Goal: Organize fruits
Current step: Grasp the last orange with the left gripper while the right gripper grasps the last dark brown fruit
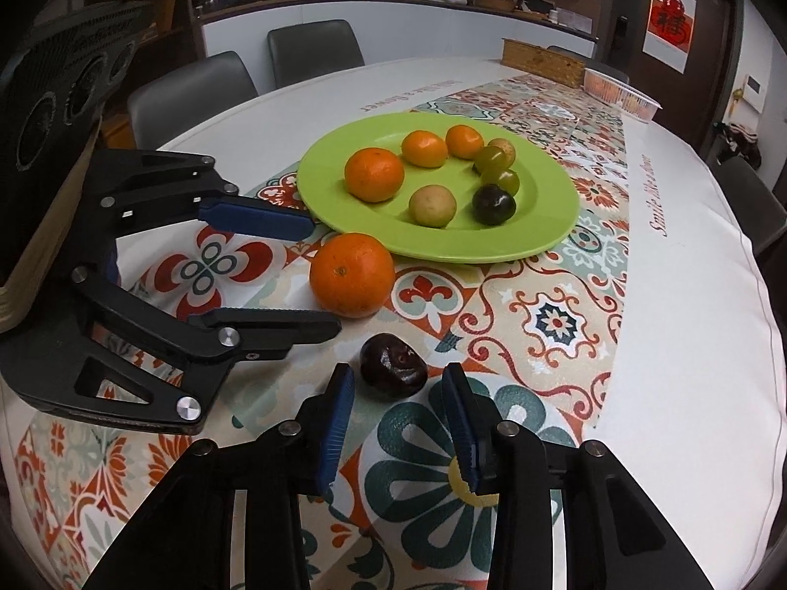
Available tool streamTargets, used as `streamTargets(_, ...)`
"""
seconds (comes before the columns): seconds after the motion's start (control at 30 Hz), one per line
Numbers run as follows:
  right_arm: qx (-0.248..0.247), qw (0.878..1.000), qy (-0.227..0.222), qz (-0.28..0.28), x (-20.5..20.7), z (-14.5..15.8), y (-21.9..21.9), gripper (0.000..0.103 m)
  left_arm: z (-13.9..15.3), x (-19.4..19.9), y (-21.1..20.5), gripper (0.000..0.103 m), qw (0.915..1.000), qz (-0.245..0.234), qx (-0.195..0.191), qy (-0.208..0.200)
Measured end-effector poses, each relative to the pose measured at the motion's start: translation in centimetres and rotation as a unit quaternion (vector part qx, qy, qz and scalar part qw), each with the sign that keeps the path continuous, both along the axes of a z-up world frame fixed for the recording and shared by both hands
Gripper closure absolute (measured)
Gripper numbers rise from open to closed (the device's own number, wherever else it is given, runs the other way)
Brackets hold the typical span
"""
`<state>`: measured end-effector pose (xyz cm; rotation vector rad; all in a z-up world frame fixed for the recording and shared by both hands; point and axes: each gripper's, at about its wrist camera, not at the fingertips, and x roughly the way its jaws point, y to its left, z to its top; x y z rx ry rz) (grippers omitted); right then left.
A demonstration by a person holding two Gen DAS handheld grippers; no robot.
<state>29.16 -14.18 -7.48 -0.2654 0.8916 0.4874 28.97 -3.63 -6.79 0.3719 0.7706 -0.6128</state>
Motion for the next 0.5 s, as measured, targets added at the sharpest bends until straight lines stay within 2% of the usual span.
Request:
streamTargets(0.3,0.002,1.0,0.003,0.014,0.37,-0.16,0.06,0.073,-0.29,0.47,-0.62,0.058,0.9999,-0.002,-0.002,0.011)
streamTargets(0.5,0.014,1.0,0.003,-0.001,0.22,0.01,-0.6,0.074,-0.59,0.98,-0.97,0.062,0.9998,0.011,-0.004,0.019)
